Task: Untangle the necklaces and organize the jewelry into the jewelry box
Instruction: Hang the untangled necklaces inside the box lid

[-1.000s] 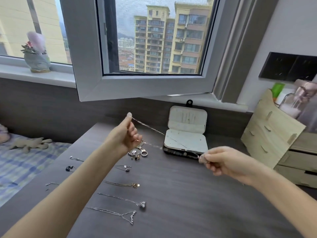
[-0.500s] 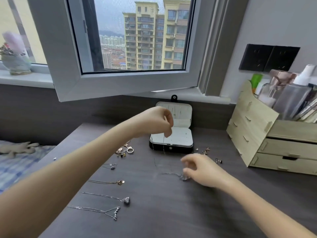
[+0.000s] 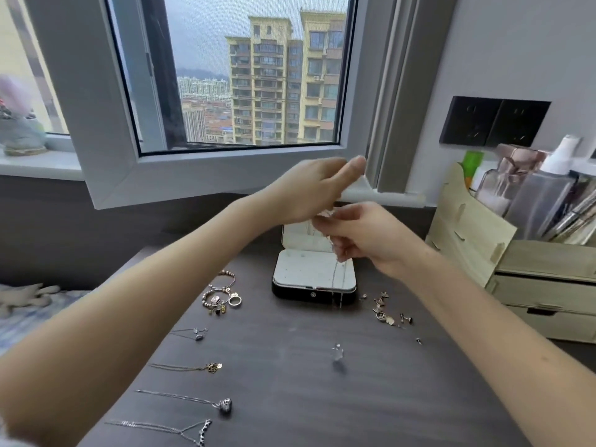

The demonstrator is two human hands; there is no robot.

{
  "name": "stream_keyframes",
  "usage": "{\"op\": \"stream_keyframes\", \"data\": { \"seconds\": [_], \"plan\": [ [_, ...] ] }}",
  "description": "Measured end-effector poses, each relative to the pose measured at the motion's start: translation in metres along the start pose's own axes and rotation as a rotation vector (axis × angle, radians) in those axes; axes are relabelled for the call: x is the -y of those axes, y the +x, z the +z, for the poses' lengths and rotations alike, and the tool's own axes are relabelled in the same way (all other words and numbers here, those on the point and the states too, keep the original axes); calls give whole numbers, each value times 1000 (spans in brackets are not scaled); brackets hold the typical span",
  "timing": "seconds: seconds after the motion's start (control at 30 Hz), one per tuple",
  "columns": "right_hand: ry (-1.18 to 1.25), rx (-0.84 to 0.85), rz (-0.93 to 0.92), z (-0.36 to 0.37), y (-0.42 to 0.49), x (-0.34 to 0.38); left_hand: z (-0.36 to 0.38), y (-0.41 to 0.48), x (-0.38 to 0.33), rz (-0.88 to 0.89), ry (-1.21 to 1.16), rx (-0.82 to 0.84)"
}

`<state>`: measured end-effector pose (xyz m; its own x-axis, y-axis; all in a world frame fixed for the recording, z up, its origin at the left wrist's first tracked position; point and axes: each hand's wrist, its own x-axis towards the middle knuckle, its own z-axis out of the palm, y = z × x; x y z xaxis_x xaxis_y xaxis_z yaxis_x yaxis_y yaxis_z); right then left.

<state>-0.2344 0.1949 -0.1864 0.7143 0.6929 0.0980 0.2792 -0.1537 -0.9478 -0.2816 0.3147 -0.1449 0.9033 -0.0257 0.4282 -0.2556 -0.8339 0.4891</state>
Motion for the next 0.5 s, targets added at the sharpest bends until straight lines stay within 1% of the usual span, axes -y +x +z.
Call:
{"op": "stream_keyframes", "data": {
  "seconds": [0.13, 0.2, 0.3, 0.37, 0.43, 0.5],
  "plan": [
    [-161, 50, -58, -17, 12, 21, -12, 16, 16, -47, -257, 17],
    [-226, 46, -85, -25, 20, 32, -17, 23, 25, -50, -387, 27],
    [-209, 2, -124, -38, 36, 46, -15, 35, 42, -58, -576, -18],
    [-163, -39, -148, -47, 49, 53, -7, 44, 57, -99, -608, -56],
    [-125, -80, -173, -56, 63, 58, 7, 52, 76, -166, -565, -65],
    [-92, -120, -187, -64, 78, 60, 27, 58, 98, -224, -500, -34]
  ]
}}
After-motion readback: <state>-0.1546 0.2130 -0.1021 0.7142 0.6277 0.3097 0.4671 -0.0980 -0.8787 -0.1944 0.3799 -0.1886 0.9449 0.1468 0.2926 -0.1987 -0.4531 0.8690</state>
